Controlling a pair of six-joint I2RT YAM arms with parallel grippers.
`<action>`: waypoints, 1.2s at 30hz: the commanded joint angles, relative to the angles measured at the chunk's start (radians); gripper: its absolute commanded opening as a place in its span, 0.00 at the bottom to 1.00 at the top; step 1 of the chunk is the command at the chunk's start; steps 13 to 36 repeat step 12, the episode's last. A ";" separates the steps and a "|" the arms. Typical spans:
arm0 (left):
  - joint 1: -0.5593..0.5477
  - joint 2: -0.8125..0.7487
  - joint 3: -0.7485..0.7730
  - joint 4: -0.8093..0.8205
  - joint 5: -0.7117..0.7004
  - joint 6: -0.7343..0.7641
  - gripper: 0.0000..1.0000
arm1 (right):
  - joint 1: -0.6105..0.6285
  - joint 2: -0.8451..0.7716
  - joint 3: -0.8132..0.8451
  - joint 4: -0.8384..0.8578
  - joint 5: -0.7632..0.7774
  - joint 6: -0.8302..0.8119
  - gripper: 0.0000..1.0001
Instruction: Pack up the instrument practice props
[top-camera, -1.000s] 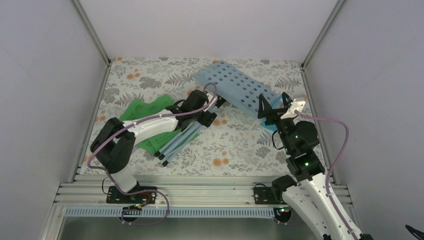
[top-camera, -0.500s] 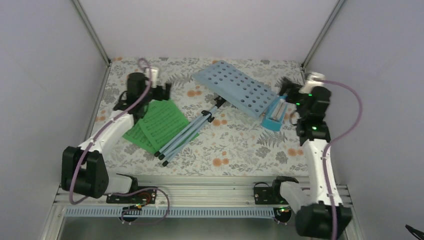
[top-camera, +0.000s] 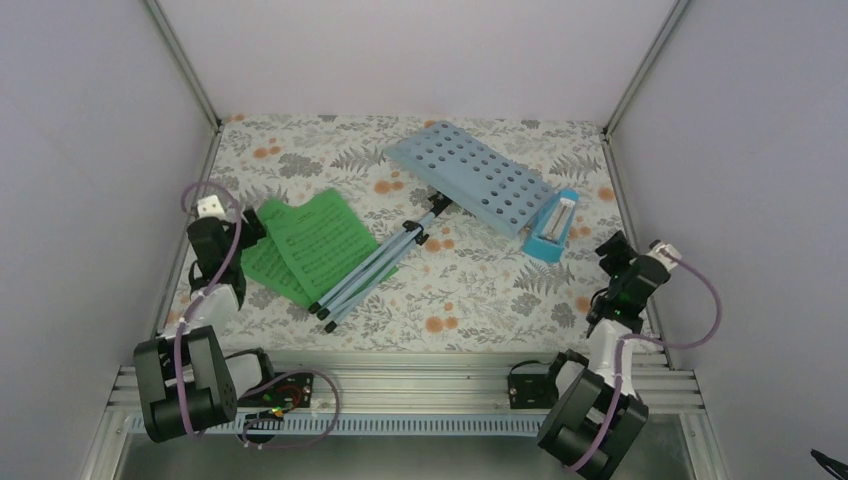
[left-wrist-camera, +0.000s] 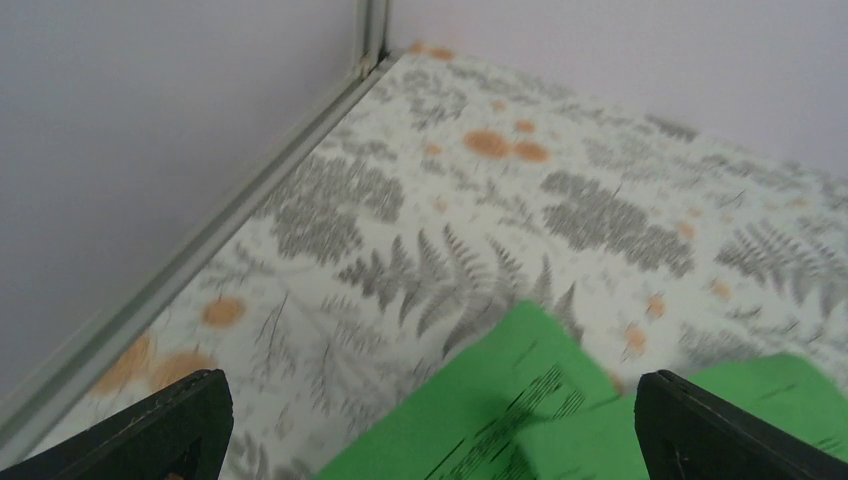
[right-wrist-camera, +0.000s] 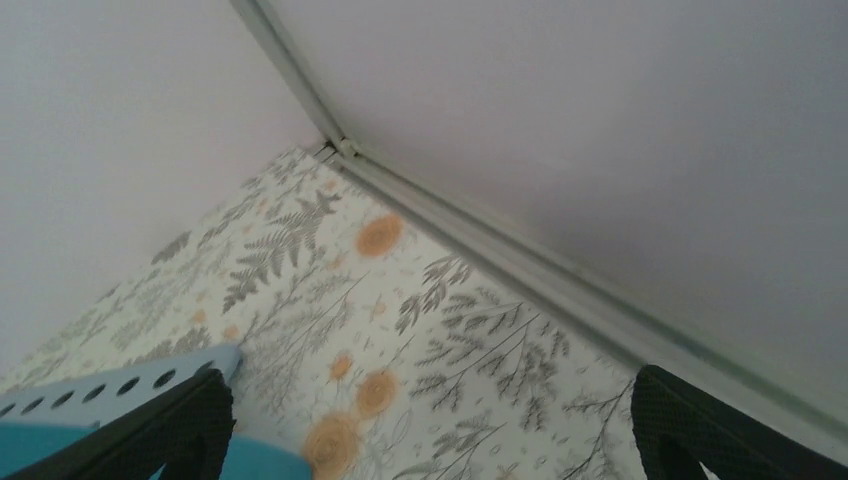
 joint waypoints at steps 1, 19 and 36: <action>0.000 0.005 -0.111 0.289 -0.053 0.027 1.00 | 0.101 0.002 -0.092 0.349 0.066 0.008 0.94; -0.028 0.077 -0.193 0.480 -0.020 0.055 1.00 | 0.307 0.219 -0.188 0.647 0.110 -0.106 0.95; -0.028 0.077 -0.193 0.480 -0.020 0.055 1.00 | 0.307 0.219 -0.188 0.647 0.110 -0.106 0.95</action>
